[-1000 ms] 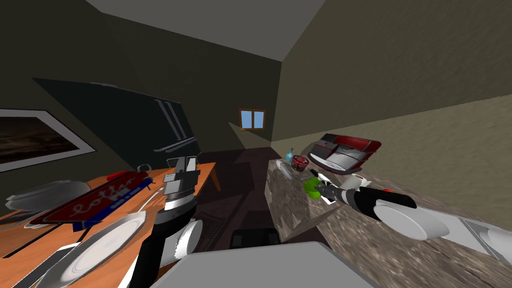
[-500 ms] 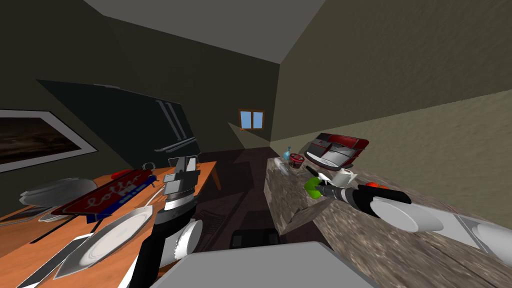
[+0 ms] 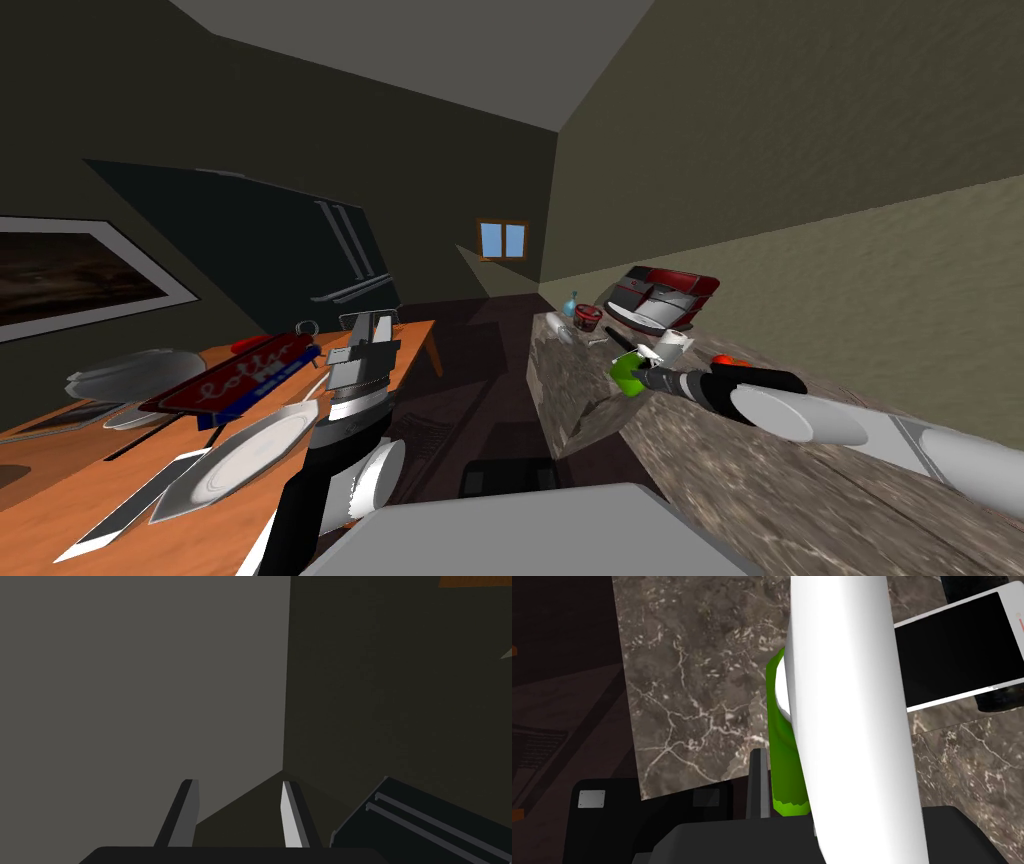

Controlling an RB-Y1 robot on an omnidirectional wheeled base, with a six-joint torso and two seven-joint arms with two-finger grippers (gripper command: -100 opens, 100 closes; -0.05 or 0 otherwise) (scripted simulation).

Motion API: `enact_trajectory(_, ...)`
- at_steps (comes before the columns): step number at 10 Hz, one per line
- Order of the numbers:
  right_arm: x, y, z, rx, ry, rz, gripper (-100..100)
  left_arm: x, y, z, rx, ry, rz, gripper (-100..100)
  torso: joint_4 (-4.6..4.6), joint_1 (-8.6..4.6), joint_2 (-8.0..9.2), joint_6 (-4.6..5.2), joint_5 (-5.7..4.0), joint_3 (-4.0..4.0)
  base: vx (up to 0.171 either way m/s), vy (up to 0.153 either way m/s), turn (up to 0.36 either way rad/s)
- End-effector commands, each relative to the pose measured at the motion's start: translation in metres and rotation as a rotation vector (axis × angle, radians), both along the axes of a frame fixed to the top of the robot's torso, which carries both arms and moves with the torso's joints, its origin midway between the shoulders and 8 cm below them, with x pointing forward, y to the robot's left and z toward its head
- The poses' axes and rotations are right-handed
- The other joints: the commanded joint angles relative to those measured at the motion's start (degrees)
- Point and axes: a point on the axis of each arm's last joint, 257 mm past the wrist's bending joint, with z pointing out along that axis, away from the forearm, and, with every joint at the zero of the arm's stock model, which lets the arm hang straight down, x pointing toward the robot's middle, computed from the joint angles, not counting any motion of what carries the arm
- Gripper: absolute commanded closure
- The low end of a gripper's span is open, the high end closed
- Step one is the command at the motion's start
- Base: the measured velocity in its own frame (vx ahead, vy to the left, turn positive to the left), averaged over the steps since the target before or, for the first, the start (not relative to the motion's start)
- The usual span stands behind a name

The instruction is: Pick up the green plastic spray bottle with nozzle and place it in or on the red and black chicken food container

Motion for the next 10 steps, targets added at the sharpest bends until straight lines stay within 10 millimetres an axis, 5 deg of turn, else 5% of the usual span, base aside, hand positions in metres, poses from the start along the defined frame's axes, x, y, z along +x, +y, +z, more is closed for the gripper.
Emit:
enact_trajectory(1,-0.004,-0.012,-0.007,-0.007,0.042,-0.017,100,0.000,0.000,0.000,0.000,0.000,0.000,0,0.00,0.00,0.00,0.00,0.00,0.00,-0.112,0.011,-0.010)
enact_trajectory(10,0.031,-0.036,0.014,-0.020,0.046,-0.037,100,0.000,0.000,0.000,0.000,0.000,0.000,0,-0.11,-0.08,-0.09,0.01,-0.03,-0.10,-0.061,-0.003,0.000)
